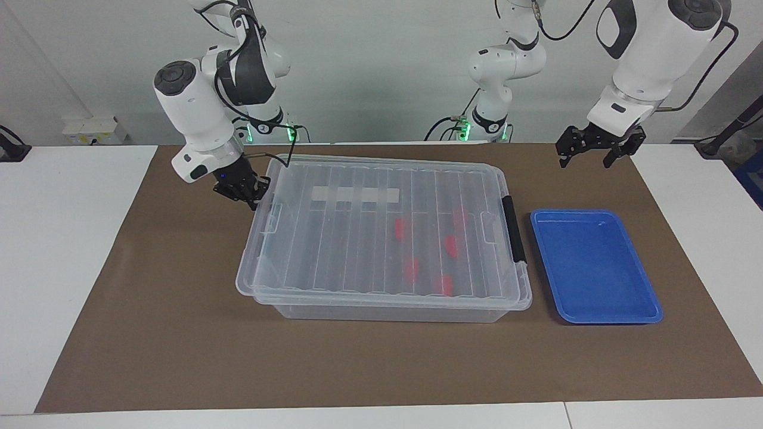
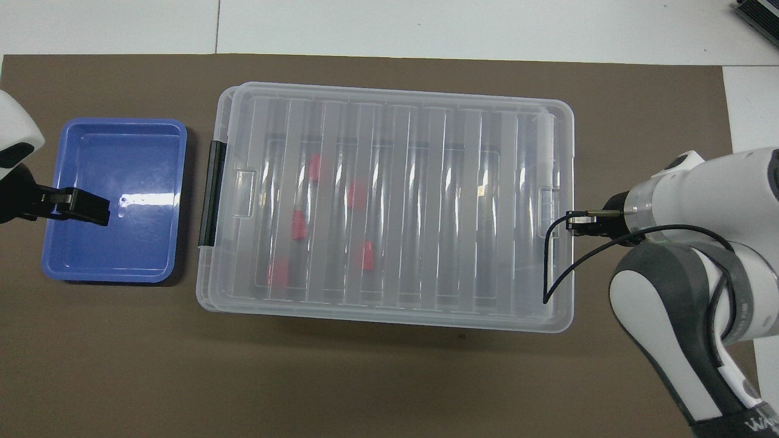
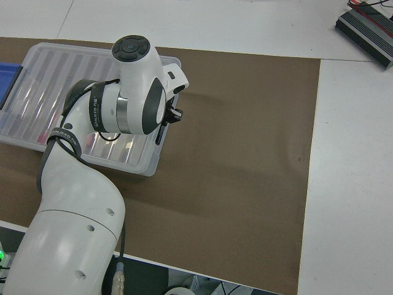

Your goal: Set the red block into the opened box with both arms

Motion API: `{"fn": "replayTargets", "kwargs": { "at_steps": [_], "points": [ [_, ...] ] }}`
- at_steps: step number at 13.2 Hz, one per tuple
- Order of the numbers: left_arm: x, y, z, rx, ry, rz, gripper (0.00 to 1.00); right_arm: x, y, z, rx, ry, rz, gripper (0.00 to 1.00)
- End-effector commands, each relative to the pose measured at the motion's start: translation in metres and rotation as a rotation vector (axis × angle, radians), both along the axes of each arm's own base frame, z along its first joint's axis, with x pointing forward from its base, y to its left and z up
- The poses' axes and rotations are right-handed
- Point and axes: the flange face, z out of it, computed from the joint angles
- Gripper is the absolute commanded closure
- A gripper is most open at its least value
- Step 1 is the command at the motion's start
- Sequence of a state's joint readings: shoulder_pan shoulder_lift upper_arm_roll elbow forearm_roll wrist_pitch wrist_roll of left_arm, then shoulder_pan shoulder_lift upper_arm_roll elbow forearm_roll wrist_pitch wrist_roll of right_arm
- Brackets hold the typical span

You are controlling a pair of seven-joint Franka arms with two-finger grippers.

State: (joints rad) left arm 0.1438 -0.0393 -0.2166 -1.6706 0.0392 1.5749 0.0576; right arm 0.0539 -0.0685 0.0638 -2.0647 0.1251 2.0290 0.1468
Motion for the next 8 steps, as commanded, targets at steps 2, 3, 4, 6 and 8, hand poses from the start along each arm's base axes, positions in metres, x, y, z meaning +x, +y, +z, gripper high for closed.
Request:
{"fn": "replayTargets", "kwargs": {
  "at_steps": [2, 3, 4, 6, 8],
  "points": [
    [-0.008, -0.003, 0.001, -0.013, -0.016, -0.013, 0.00, -0.002, 0.008, 0.006, 0.027, -0.003, 0.030, 1.00],
    [-0.008, -0.005, 0.000, -0.013, -0.016, -0.013, 0.00, -0.002, 0.008, 0.006, 0.025, -0.003, 0.031, 1.00],
    [-0.009, -0.016, -0.001, -0.014, -0.011, -0.034, 0.00, -0.002, 0.008, 0.006, 0.025, -0.005, 0.032, 1.00],
    [-0.009, -0.009, 0.000, -0.011, -0.012, -0.021, 0.00, -0.002, 0.010, 0.006, 0.025, -0.006, 0.037, 1.00],
    [-0.009, -0.002, 0.000, -0.011, -0.012, -0.010, 0.00, -0.002, 0.010, 0.006, 0.025, -0.006, 0.037, 1.00]
  ]
}}
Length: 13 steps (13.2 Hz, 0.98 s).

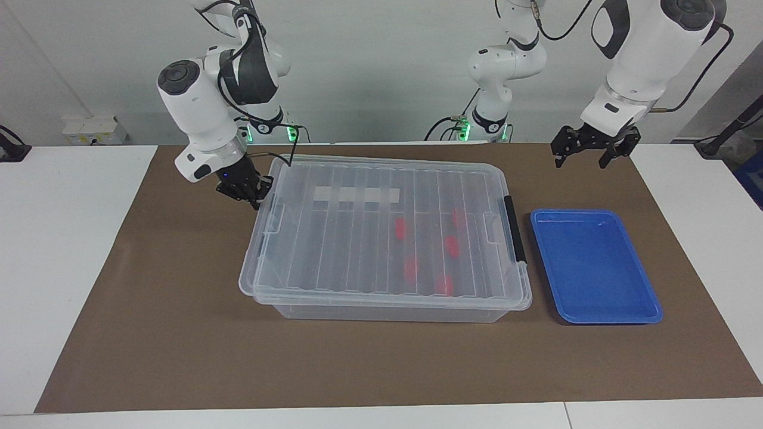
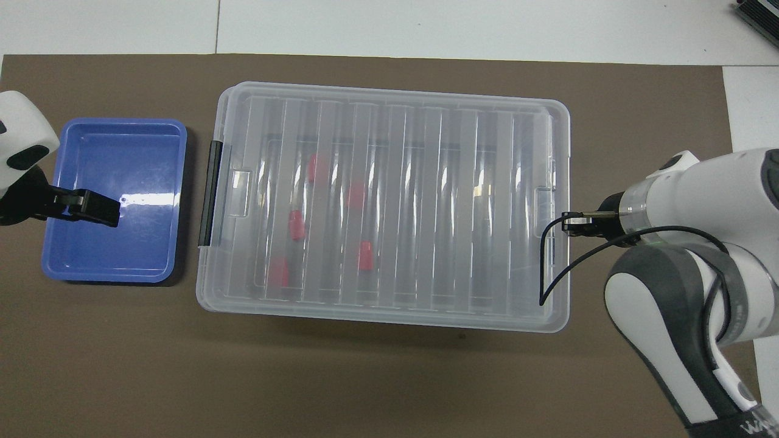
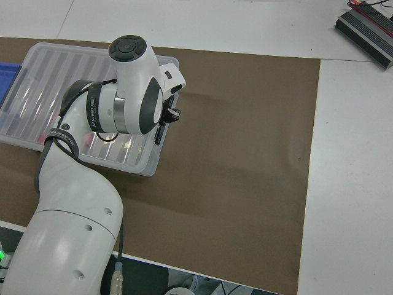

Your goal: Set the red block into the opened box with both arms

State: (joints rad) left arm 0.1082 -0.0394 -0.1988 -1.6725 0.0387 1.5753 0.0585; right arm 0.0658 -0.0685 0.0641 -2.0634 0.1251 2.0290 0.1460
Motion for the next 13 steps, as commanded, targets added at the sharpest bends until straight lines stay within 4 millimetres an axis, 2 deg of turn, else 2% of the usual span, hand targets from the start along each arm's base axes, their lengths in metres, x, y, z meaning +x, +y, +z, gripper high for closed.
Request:
{"fn": "replayTargets", "kwargs": {
  "at_steps": [1, 4, 6, 12, 13],
  "points": [
    [-0.008, 0.007, 0.001, -0.010, -0.013, 0.007, 0.00, -0.001, 0.005, 0.006, 0.026, -0.008, 0.027, 1.00],
    [-0.007, 0.013, 0.001, -0.016, -0.016, 0.016, 0.00, -0.001, 0.014, 0.008, 0.028, -0.013, 0.041, 1.00],
    [-0.007, 0.005, 0.002, -0.018, -0.021, 0.006, 0.00, -0.001, 0.014, 0.009, 0.028, -0.015, 0.040, 1.00],
    [-0.006, 0.005, 0.006, -0.030, -0.041, 0.002, 0.00, 0.001, 0.003, 0.024, 0.027, -0.034, 0.011, 1.00],
    [-0.006, 0.009, 0.007, -0.032, -0.042, 0.008, 0.00, 0.001, 0.000, 0.032, 0.013, -0.045, 0.013, 0.93]
  ]
}}
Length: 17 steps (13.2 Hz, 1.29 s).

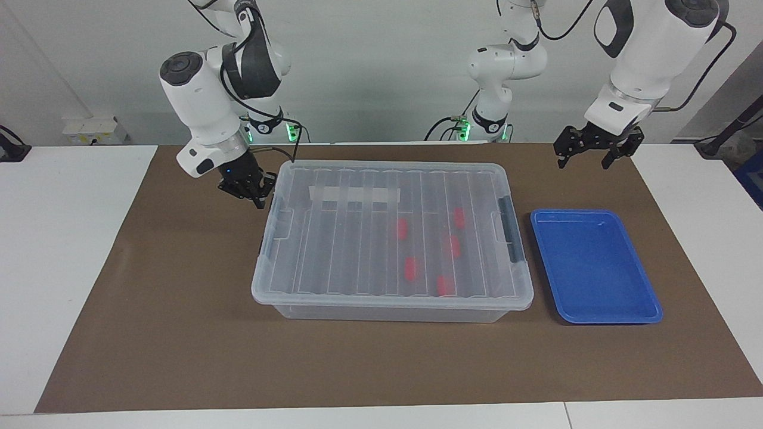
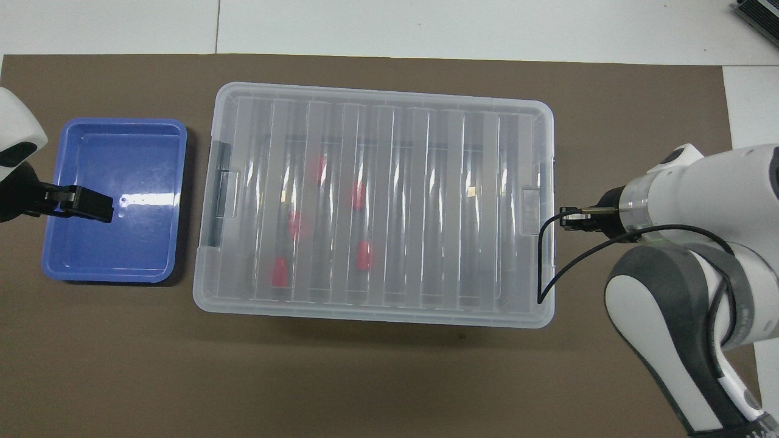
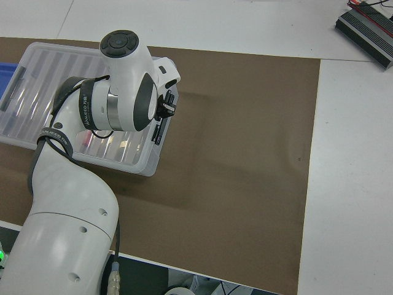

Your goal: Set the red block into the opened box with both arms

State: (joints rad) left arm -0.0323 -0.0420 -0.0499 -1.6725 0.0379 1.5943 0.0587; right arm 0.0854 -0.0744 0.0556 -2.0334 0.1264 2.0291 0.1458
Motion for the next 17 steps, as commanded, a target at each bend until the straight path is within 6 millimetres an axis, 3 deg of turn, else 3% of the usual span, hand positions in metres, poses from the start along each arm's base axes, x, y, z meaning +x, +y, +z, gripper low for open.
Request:
{"fn": "replayTargets", "kwargs": {
  "at_steps": [1, 2, 3, 6, 9, 11, 17],
  "points": [
    [-0.007, 0.007, 0.003, -0.023, -0.022, 0.008, 0.00, -0.002, -0.013, 0.015, 0.001, 0.002, -0.013, 0.48],
    [-0.008, 0.009, 0.005, -0.023, -0.027, 0.009, 0.00, -0.002, -0.027, 0.017, -0.009, 0.003, -0.046, 0.04],
    [-0.008, 0.013, 0.006, -0.024, -0.028, 0.017, 0.00, -0.001, -0.033, 0.024, -0.029, 0.002, -0.073, 0.00],
    [-0.008, 0.012, 0.005, -0.015, -0.027, 0.019, 0.00, 0.001, -0.047, 0.046, -0.098, 0.021, -0.143, 0.00],
    [-0.008, 0.008, 0.005, -0.014, -0.028, 0.012, 0.00, 0.007, -0.051, 0.081, -0.096, 0.023, -0.222, 0.00],
    [-0.008, 0.005, 0.005, -0.014, -0.028, 0.008, 0.00, 0.010, -0.066, 0.102, -0.092, 0.018, -0.251, 0.00],
    [-0.008, 0.005, 0.005, -0.015, -0.030, 0.008, 0.00, 0.015, -0.082, 0.145, -0.112, 0.026, -0.271, 0.00]
  ]
}}
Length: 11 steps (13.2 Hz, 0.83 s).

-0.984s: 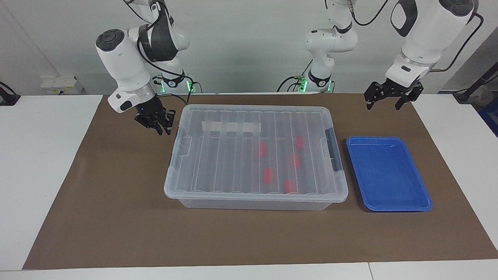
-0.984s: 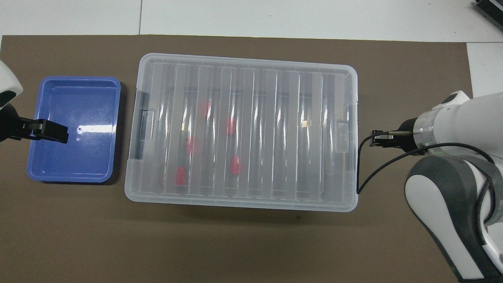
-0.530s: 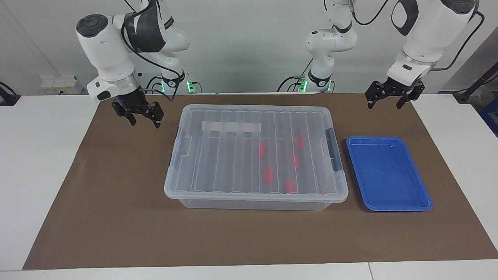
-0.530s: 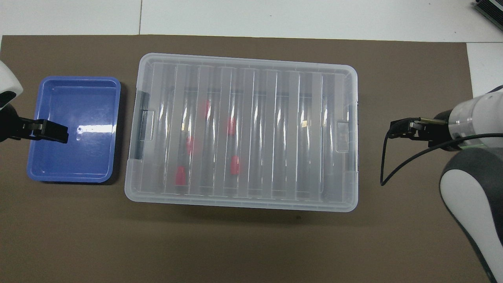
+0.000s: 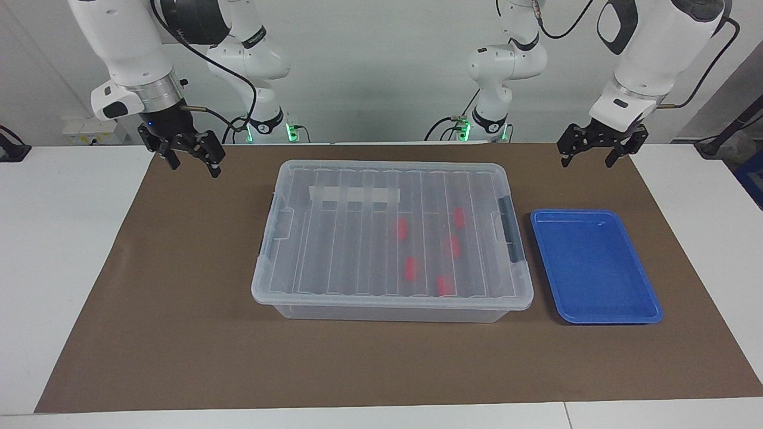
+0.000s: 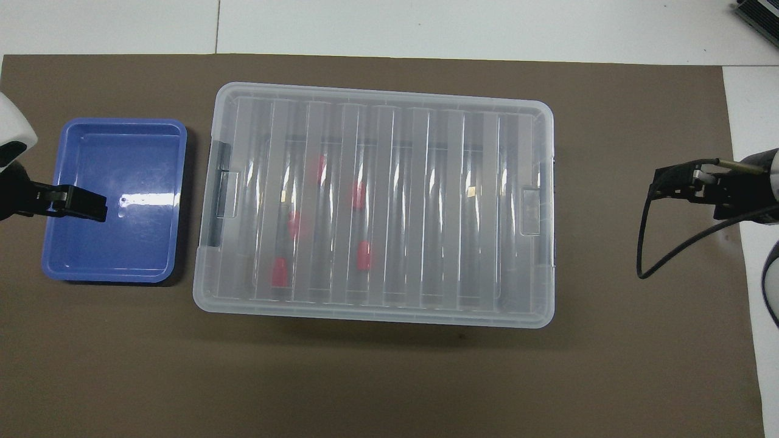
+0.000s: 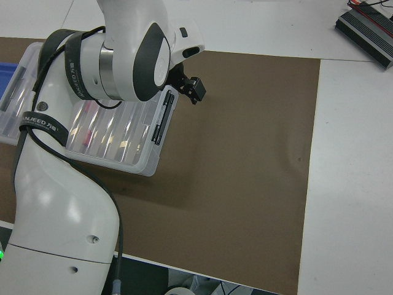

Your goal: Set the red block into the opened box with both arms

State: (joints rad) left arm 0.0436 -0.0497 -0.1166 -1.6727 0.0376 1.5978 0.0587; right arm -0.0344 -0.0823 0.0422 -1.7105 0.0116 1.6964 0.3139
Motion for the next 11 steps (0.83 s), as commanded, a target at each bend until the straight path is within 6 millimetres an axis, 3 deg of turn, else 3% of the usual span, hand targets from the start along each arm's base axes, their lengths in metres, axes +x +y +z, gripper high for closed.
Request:
{"fn": "replayTargets", "kwargs": {
  "at_steps": [1, 11],
  "points": [
    [-0.006, 0.000, 0.002, -0.017, -0.022, -0.001, 0.00, 0.011, -0.005, 0.019, -0.030, 0.034, -0.017, 0.00],
    [-0.005, -0.005, 0.025, -0.038, -0.070, -0.005, 0.00, 0.006, -0.001, 0.017, -0.025, 0.122, 0.024, 0.00]
  ]
}}
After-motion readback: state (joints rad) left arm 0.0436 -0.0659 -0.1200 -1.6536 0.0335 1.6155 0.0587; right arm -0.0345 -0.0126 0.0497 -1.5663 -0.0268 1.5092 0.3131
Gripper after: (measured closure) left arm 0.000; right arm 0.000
